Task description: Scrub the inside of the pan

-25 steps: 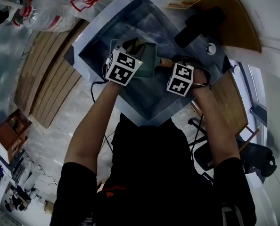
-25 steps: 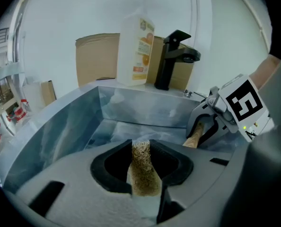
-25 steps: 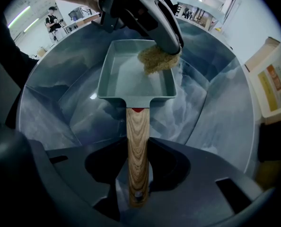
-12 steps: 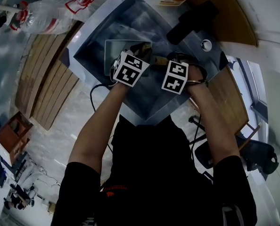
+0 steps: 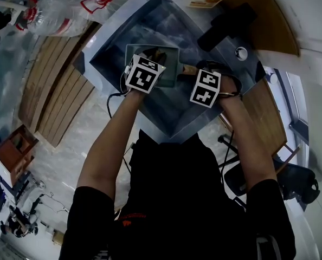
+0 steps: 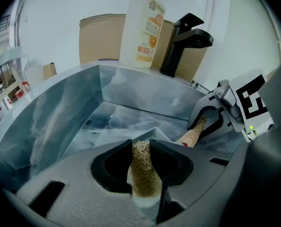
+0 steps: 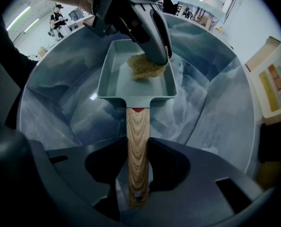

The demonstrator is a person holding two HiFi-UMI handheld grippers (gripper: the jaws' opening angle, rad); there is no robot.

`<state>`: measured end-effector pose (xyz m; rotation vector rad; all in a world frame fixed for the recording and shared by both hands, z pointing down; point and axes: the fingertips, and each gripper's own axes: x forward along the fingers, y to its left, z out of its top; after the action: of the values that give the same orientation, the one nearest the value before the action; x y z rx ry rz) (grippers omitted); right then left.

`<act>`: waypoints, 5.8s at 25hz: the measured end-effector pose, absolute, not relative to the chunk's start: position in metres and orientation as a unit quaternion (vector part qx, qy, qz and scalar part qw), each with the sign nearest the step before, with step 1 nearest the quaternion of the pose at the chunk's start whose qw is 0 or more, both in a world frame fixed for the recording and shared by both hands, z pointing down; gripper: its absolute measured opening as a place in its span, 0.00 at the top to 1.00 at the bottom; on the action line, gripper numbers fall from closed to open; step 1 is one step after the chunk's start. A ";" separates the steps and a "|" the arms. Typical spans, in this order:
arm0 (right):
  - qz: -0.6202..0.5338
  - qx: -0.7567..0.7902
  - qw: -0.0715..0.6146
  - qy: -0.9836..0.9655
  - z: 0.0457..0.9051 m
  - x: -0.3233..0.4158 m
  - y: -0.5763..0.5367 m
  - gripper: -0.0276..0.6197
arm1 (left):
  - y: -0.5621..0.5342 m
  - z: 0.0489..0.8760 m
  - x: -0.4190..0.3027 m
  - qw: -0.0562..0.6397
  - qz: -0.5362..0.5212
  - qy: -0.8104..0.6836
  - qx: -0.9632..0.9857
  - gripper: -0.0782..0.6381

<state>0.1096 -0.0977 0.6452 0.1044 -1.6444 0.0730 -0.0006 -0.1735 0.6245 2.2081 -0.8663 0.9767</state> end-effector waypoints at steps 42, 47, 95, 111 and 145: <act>0.042 0.043 0.682 -0.729 0.645 0.110 -0.097 0.75 | -0.136 0.660 -0.015 0.357 0.490 -0.212 0.766 0.72; 0.043 0.043 0.683 -0.728 0.645 0.110 -0.096 0.75 | -0.151 0.661 -0.042 0.324 0.520 -0.225 0.758 0.72; -0.006 0.275 0.409 -0.870 0.387 0.054 -0.083 0.95 | -0.087 0.305 -0.044 0.081 0.096 -0.334 0.934 0.72; 0.035 0.327 0.256 -0.909 0.305 0.029 -0.062 0.95 | -0.056 0.262 -0.053 0.079 0.042 -0.360 0.929 0.72; 0.062 0.338 0.240 -0.908 0.309 0.024 -0.078 0.95 | -0.076 0.270 -0.063 0.090 0.042 -0.357 0.929 0.72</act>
<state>0.0241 -0.0775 0.3093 0.9247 -2.4851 0.1699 -0.0632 -0.0757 0.2704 2.7618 -1.0603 0.1256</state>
